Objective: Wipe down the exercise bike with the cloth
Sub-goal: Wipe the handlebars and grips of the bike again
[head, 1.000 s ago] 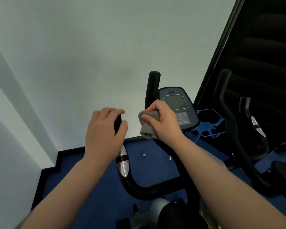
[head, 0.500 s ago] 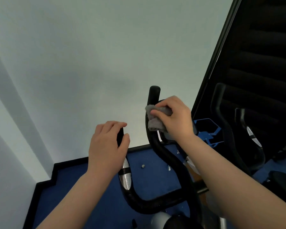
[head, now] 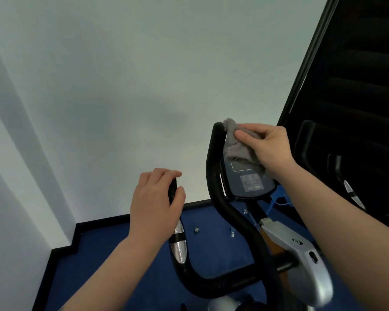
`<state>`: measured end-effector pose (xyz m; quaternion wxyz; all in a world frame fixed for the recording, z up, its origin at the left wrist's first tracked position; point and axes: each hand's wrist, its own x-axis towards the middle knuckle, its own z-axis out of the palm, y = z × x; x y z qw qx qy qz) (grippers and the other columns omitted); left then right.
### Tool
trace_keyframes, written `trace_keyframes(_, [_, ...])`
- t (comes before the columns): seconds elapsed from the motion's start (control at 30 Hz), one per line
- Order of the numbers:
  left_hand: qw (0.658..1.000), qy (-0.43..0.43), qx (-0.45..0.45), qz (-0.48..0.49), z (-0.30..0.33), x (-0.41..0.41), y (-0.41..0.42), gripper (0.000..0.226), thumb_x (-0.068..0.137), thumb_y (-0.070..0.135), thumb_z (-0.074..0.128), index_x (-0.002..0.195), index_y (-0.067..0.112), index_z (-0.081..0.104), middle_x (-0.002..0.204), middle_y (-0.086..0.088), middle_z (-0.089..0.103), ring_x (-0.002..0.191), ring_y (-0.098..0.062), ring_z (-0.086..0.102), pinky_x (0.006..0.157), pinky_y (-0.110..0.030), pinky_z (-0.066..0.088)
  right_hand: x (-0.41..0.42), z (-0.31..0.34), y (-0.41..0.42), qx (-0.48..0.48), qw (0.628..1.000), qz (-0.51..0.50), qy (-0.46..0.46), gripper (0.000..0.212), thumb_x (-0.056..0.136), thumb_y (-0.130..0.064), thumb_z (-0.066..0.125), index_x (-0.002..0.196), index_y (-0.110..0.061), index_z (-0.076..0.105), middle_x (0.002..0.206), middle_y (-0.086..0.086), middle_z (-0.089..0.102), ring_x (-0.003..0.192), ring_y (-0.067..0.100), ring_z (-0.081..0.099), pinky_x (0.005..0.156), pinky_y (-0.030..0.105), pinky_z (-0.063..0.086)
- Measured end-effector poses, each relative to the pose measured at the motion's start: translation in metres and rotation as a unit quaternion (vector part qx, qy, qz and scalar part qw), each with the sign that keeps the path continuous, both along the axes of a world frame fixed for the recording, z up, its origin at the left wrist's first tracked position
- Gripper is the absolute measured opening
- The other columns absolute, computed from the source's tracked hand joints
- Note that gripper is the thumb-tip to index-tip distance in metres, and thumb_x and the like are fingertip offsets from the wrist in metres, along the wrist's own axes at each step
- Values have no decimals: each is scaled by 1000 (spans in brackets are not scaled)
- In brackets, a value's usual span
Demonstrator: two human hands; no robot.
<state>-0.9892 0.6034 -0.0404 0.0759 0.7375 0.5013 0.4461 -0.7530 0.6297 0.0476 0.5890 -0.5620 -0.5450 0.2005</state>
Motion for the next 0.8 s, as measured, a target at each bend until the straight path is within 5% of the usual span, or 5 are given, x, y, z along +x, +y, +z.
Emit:
trace_keyframes(0.13, [1000, -7, 5, 7, -2, 0, 4, 22, 84, 20, 59, 106, 23, 64, 101, 12, 58, 95, -5, 36, 80, -24, 35, -19, 5, 16, 34, 989, 52, 136, 20, 84, -8, 69, 104, -7, 71, 89, 2, 75, 81, 14, 71, 70, 26, 58])
trace_keyframes(0.3, [1000, -12, 10, 10, -4, 2, 6, 22, 84, 18, 60, 105, 22, 64, 99, 11, 57, 93, -6, 34, 77, -25, 36, -40, -50, -1, 13, 989, 14, 144, 30, 86, -9, 68, 116, -6, 66, 110, 8, 71, 100, 13, 68, 90, 28, 54])
trace_keyframes(0.4, [1000, -10, 14, 8, -5, 2, 6, 22, 84, 18, 59, 105, 22, 64, 99, 10, 57, 93, -6, 34, 77, -25, 35, -25, -62, -9, -34, 995, 18, 95, 22, 83, -10, 71, 105, -10, 72, 98, 0, 75, 90, 6, 70, 84, 22, 55])
trace_keyframes(0.6, [1000, 2, 17, 13, -6, 3, 3, 28, 83, 19, 58, 111, 22, 61, 106, 8, 57, 95, -3, 30, 79, -24, 32, -33, -44, 5, -52, 973, 68, 214, 14, 93, -14, 58, 88, -14, 71, 75, 0, 73, 73, 14, 69, 67, 26, 55])
trace_keyframes(0.8, [1000, -7, 15, 21, -15, 15, -7, 43, 82, 20, 57, 125, 15, 50, 122, -1, 51, 111, -16, 32, 94, -19, 24, -37, -72, -17, -58, 997, 10, 52, 15, 87, -8, 65, 99, -4, 73, 95, 14, 74, 85, 11, 65, 80, 32, 55])
